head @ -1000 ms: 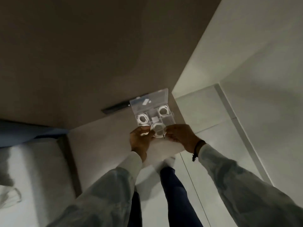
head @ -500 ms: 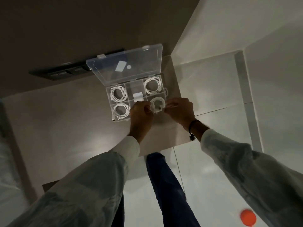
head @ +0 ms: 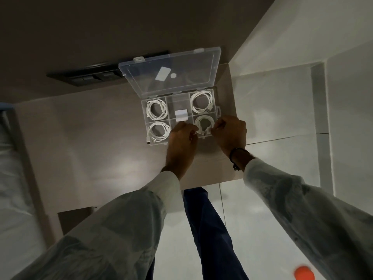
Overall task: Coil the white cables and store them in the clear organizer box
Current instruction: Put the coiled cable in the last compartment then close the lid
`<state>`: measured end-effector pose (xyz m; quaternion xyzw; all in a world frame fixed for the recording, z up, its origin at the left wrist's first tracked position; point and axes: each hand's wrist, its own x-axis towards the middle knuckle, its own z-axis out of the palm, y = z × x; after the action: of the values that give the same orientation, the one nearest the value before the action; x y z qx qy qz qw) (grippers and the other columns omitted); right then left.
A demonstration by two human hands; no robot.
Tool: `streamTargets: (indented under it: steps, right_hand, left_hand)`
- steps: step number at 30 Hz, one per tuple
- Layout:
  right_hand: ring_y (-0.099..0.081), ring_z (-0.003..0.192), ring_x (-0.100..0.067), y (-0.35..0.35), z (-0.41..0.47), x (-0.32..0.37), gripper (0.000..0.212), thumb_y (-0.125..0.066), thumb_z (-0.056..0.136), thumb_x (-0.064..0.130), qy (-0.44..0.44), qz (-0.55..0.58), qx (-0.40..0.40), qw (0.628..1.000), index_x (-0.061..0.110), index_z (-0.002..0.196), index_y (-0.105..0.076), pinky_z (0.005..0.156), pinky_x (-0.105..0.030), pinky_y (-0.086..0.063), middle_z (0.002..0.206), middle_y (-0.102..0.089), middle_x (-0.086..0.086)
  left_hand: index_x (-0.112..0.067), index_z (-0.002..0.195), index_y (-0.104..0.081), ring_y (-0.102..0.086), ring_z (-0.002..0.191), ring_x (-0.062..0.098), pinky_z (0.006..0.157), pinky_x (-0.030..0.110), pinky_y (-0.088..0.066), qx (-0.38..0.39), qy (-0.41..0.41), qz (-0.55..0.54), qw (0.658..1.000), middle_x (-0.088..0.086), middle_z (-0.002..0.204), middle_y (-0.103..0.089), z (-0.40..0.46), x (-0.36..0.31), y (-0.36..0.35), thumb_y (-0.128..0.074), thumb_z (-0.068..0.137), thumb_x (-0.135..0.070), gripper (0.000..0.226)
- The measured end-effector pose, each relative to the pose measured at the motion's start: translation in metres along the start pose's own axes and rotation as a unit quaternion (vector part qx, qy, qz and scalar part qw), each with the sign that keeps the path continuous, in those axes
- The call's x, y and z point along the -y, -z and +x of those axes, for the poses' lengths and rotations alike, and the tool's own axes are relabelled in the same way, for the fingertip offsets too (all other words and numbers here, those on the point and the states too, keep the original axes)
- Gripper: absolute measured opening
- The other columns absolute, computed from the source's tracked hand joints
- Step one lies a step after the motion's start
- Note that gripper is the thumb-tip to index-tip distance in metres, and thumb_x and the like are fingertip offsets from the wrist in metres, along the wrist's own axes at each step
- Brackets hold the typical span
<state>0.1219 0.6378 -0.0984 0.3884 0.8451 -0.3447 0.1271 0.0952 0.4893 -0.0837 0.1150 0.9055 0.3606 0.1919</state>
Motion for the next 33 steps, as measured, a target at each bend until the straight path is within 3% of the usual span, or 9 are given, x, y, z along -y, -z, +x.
streamTargets:
  steps: [4, 7, 11, 15, 22, 26, 28, 31, 33]
  right_hand:
    - [-0.064, 0.072, -0.016, 0.002, -0.009, 0.009, 0.007, -0.075, 0.081, 0.018, 0.055, 0.004, -0.002, 0.999, 0.016, 0.087, -0.075, 0.064, -0.016, -0.047, 0.089, -0.078, -0.006]
    - [-0.074, 0.088, -0.025, 0.001, -0.02, 0.014, 0.014, -0.07, 0.088, 0.015, 0.133, -0.033, 0.013, 0.99, 0.008, 0.096, -0.079, 0.077, -0.032, -0.062, 0.099, -0.079, -0.011]
    - [-0.074, 0.089, -0.03, -0.003, -0.023, 0.017, 0.014, -0.067, 0.09, 0.006, 0.164, -0.047, 0.019, 0.985, 0.003, 0.092, -0.08, 0.08, -0.025, -0.054, 0.095, -0.079, -0.015]
    - [-0.074, 0.089, -0.03, -0.002, -0.02, 0.02, 0.017, -0.064, 0.09, 0.007, 0.181, -0.083, 0.027, 0.98, 0.006, 0.092, -0.082, 0.08, -0.029, -0.058, 0.095, -0.08, -0.013]
    - [-0.074, 0.087, -0.029, 0.011, -0.015, 0.026, 0.02, -0.062, 0.09, 0.014, 0.21, -0.129, 0.088, 0.965, 0.01, 0.093, -0.082, 0.076, -0.025, -0.052, 0.094, -0.08, -0.01]
    - [-0.074, 0.08, -0.022, 0.034, -0.01, 0.045, 0.014, -0.065, 0.084, 0.019, 0.14, -0.032, -0.019, 0.989, 0.017, 0.084, -0.079, 0.071, -0.024, -0.052, 0.085, -0.079, -0.002]
    - [-0.072, 0.078, -0.022, 0.046, -0.005, 0.059, 0.014, -0.064, 0.083, 0.019, 0.169, 0.008, -0.097, 0.981, 0.014, 0.087, -0.076, 0.069, -0.021, -0.048, 0.085, -0.078, -0.004]
    - [-0.069, 0.1, -0.027, 0.062, 0.007, 0.085, 0.033, -0.064, 0.084, 0.023, 0.215, 0.035, -0.158, 0.963, 0.007, 0.112, -0.071, 0.089, -0.034, -0.055, 0.11, -0.075, -0.01]
    - [-0.061, 0.122, -0.027, 0.07, 0.017, 0.1, 0.053, -0.066, 0.086, 0.029, 0.218, 0.008, -0.16, 0.963, 0.009, 0.134, -0.06, 0.102, -0.035, -0.05, 0.133, -0.066, -0.009]
  left_hand:
    - [-0.002, 0.104, -0.069, -0.061, 0.093, 0.021, 0.076, 0.026, -0.052, -0.073, 0.007, 0.066, 0.995, 0.016, 0.106, -0.066, -0.02, 0.019, 0.035, -0.058, 0.094, -0.001, 0.014]
    - [-0.002, 0.114, -0.065, -0.06, 0.103, 0.027, 0.083, 0.025, -0.051, -0.126, 0.078, 0.09, 0.985, 0.017, 0.116, -0.061, -0.031, 0.048, 0.066, -0.057, 0.093, 0.002, 0.023]
    - [-0.001, 0.106, -0.071, -0.067, 0.088, 0.026, 0.078, 0.032, -0.059, -0.047, 0.101, 0.056, 0.992, 0.016, 0.104, -0.069, -0.036, 0.073, 0.079, -0.059, 0.094, 0.004, 0.017]
    - [-0.001, 0.102, -0.076, -0.07, 0.086, 0.029, 0.078, 0.034, -0.059, -0.036, 0.086, 0.047, 0.995, 0.017, 0.1, -0.076, -0.035, 0.072, 0.07, -0.062, 0.094, 0.001, 0.016]
    - [-0.001, 0.123, -0.069, -0.059, 0.111, 0.04, 0.091, 0.046, -0.053, 0.022, 0.009, 0.248, 0.969, 0.023, 0.128, -0.061, -0.04, 0.06, 0.059, -0.062, 0.092, -0.001, 0.031]
    - [-0.01, 0.134, -0.062, -0.052, 0.119, 0.033, 0.095, 0.042, -0.045, 0.066, 0.004, 0.303, 0.951, 0.016, 0.139, -0.052, -0.04, 0.063, 0.06, -0.056, 0.096, -0.01, 0.038]
    - [-0.01, 0.132, -0.062, -0.052, 0.117, 0.033, 0.093, 0.042, -0.044, 0.072, 0.008, 0.312, 0.947, 0.015, 0.138, -0.051, -0.037, 0.062, 0.06, -0.056, 0.094, -0.009, 0.039]
    - [-0.011, 0.133, -0.061, -0.05, 0.118, 0.032, 0.093, 0.042, -0.044, 0.093, 0.001, 0.323, 0.942, 0.013, 0.141, -0.048, -0.035, 0.061, 0.06, -0.058, 0.092, -0.012, 0.041]
    - [-0.011, 0.135, -0.058, -0.05, 0.117, 0.031, 0.092, 0.041, -0.045, 0.103, -0.007, 0.325, 0.94, 0.013, 0.142, -0.047, -0.038, 0.062, 0.06, -0.059, 0.091, -0.014, 0.045]
